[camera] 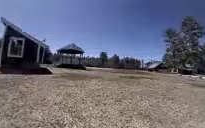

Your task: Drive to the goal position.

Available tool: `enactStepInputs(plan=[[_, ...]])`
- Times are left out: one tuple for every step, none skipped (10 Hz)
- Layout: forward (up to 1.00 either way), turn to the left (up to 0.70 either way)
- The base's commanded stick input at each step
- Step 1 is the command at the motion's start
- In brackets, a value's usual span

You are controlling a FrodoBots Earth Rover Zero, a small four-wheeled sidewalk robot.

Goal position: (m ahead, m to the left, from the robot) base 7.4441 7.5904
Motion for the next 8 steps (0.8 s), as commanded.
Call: enactStepInputs(plan=[[0.70, 0.28], [0.70, 0.33], [0.70, 0.35], [0.70, 0.35], [0.70, 0.35], [0.70, 0.35], [0.70, 0.35], [0.70, 0.35]])
